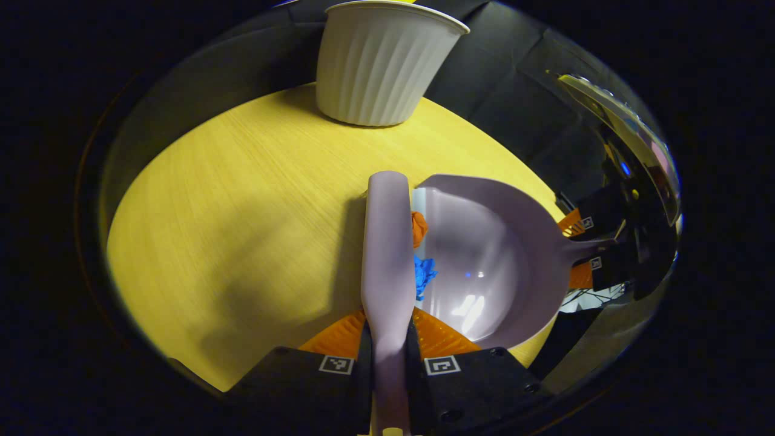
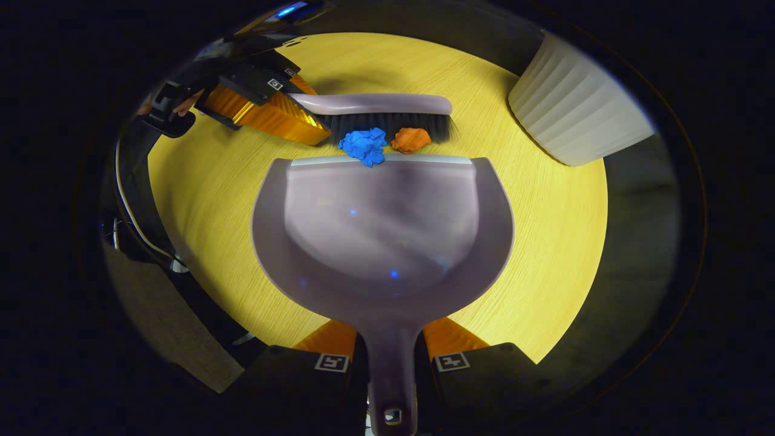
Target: Pick up the small broom and dustpan from the desktop, sweep the trash into the dustpan with the broom, and then empty the trash into the garbage bin.
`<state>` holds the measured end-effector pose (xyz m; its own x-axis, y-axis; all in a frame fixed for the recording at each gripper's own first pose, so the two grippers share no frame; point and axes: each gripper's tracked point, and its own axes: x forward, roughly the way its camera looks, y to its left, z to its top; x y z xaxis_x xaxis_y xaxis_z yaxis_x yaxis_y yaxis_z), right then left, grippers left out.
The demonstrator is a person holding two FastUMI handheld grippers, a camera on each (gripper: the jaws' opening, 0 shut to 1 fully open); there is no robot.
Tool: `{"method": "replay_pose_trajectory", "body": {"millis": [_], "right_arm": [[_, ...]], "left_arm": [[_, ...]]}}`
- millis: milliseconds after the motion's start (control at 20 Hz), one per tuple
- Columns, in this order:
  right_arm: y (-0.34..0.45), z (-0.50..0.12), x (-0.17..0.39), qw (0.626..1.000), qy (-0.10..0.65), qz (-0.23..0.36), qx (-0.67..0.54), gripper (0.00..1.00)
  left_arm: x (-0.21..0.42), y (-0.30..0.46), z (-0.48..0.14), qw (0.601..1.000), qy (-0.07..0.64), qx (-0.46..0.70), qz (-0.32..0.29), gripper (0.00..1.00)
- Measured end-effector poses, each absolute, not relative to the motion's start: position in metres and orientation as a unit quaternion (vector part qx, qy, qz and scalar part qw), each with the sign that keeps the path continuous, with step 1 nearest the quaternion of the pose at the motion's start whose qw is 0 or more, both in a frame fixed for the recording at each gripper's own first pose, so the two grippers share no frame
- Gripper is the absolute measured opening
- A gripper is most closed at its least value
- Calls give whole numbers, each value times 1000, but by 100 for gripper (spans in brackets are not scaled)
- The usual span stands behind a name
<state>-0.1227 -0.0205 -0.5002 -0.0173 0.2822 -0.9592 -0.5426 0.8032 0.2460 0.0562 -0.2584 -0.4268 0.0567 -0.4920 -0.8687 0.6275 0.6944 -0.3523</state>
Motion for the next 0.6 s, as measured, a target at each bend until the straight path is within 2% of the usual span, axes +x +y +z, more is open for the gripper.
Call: {"method": "replay_pose_trajectory", "body": {"millis": [200, 600], "right_arm": [[-19, -500, -124, 705, 639, 294, -92, 36], [-28, -507, -127, 749, 608, 258, -52, 36]], "left_arm": [[43, -274, -411, 713, 576, 21, -400, 28], [52, -264, -417, 789, 530, 46, -307, 28]]}}
